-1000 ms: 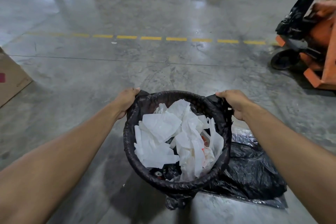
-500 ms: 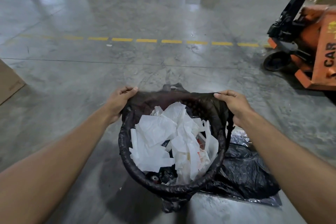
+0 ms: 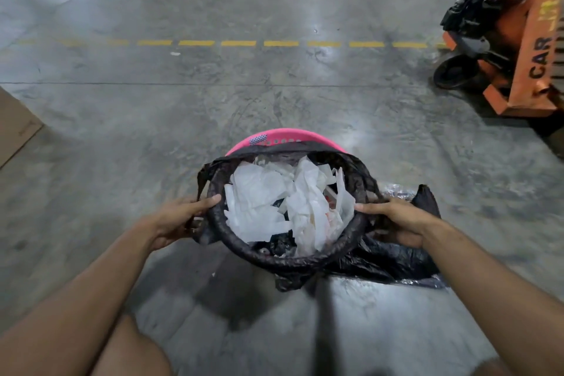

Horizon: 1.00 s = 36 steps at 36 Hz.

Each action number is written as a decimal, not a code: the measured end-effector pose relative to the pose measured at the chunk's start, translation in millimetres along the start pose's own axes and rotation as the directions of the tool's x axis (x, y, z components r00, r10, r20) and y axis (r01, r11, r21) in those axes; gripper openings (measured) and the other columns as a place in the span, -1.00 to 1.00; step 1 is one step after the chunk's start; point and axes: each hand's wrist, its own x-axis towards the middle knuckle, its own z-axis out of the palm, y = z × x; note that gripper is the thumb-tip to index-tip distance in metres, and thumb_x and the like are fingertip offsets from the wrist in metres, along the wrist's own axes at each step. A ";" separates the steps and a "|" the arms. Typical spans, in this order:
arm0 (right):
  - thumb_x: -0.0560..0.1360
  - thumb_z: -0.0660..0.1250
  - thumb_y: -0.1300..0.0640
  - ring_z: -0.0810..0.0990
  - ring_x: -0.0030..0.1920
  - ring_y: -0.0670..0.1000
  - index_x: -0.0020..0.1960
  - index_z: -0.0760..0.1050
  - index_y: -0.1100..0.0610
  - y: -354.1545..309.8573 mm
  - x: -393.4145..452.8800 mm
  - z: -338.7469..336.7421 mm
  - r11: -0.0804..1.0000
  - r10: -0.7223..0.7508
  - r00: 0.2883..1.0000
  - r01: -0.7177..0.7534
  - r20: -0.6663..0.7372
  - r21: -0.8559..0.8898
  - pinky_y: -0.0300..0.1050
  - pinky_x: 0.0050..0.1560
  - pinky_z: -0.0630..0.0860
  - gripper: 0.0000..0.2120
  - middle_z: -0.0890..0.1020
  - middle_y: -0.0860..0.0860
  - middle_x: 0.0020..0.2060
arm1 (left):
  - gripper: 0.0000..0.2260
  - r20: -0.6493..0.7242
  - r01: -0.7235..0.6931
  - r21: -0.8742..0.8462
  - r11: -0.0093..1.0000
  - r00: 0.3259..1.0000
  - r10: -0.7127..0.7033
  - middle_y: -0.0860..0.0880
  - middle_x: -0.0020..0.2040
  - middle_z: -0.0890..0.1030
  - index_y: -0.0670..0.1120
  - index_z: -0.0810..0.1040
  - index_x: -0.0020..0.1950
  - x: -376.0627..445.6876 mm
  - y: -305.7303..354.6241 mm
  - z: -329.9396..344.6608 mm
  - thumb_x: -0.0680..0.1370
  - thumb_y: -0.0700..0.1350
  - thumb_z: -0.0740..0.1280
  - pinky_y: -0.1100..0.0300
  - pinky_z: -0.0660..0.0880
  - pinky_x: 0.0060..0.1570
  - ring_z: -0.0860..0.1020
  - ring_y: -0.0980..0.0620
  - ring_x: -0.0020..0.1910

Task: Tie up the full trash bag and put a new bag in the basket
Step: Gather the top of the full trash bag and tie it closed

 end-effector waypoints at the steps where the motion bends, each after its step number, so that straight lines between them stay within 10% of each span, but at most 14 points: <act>1: 0.25 0.65 0.18 0.65 -0.27 0.03 0.08 0.69 0.14 1.9 -2.1 -0.1 1.000 0.004 1.000 -0.004 -0.003 0.023 -0.12 -0.22 0.45 -0.58 0.76 0.08 -0.17 | -0.72 0.017 0.006 -0.027 1.000 1.000 -0.005 -0.12 0.03 0.71 -0.13 0.71 0.09 -3.3 -0.5 2.5 0.51 0.04 0.49 0.16 0.57 -0.17 0.65 0.00 -0.22; 8: 0.33 0.59 0.31 0.74 0.04 0.21 0.05 0.73 0.20 15.8 -23.3 -6.4 0.995 0.033 0.999 -0.036 -0.031 -0.088 0.09 0.15 0.67 -0.71 0.75 0.24 0.07 | -0.87 -0.057 0.000 -0.067 0.998 0.998 -0.004 -0.06 -0.08 0.75 -0.10 0.69 0.03 -25.2 -13.4 10.7 0.57 -0.07 0.43 0.29 0.62 -0.26 0.72 0.12 -0.23; 11: 0.23 0.67 0.17 0.70 -0.26 0.06 -0.20 0.72 0.15 17.3 -32.4 -13.0 0.968 -0.014 0.995 -0.011 -0.097 -0.252 -0.15 -0.28 0.64 -0.79 0.76 0.17 -0.10 | -0.93 -0.202 -0.049 -0.022 0.999 0.978 0.044 -0.09 -0.17 0.67 -0.07 0.63 -0.11 -28.3 -17.1 6.8 0.57 -0.11 0.43 0.25 0.60 -0.16 0.65 0.16 -0.35; 13: 0.11 0.74 0.03 0.67 -0.24 0.08 -0.16 0.72 0.17 16.9 -37.8 -19.4 0.945 -0.038 0.995 0.005 -0.096 -0.327 -0.12 -0.22 0.59 -0.60 0.75 0.13 -0.12 | -0.91 -0.228 -0.074 -0.038 0.997 0.972 0.063 -0.10 -0.18 0.67 -0.09 0.62 -0.16 -33.9 -15.8 2.1 0.55 -0.18 0.44 0.28 0.63 -0.19 0.65 0.15 -0.37; 18: 0.33 0.58 0.21 0.45 -0.55 -0.13 -0.06 0.65 0.37 -4.5 -59.6 -26.1 0.961 -0.172 0.981 0.146 -0.093 -0.235 -0.34 -0.55 0.38 -0.72 0.62 0.10 -0.36 | -0.83 -0.161 -0.152 -0.060 0.987 0.977 0.141 -0.13 -0.11 0.73 -0.17 0.69 -0.04 -60.5 1.1 -15.1 0.43 -0.12 0.48 0.18 0.67 -0.04 0.70 0.04 -0.24; 24: 0.50 0.50 0.23 0.58 -0.13 0.12 -0.09 0.74 0.20 -35.6 -51.1 -29.3 0.895 -0.431 0.848 0.357 -0.309 -0.267 -0.11 -0.14 0.50 -0.95 0.71 0.23 -0.10 | -0.92 -0.424 -0.384 0.001 0.923 0.836 0.348 0.11 -0.40 0.66 -0.08 0.61 -0.03 -68.5 37.3 -28.4 0.62 -0.11 0.36 0.35 0.56 -0.24 0.61 0.21 -0.38; 29: 0.59 0.39 0.16 0.67 -0.11 0.06 -0.10 0.67 0.11 -71.7 -47.6 -5.4 0.881 -0.472 0.833 0.431 -0.288 -0.195 0.02 0.11 0.50 -0.88 0.77 0.12 -0.06 | -0.72 -0.230 -0.329 -0.309 0.892 0.936 0.265 0.08 -0.25 0.62 0.02 0.62 -0.23 -65.0 72.6 -16.9 0.65 -0.02 0.27 0.17 0.54 -0.05 0.63 0.09 -0.16; 36: 0.57 0.36 0.23 0.61 -0.38 -0.07 -0.19 0.60 0.16 -108.0 -59.8 12.3 0.837 -0.505 0.810 0.544 -0.297 0.061 -0.18 -0.13 0.55 -0.84 0.64 -0.02 -0.42 | -0.75 -0.298 -0.560 -0.168 0.811 0.813 0.500 0.06 -0.30 0.53 0.01 0.59 -0.21 -58.4 114.4 6.3 0.66 -0.07 0.28 0.24 0.49 -0.12 0.55 0.16 -0.33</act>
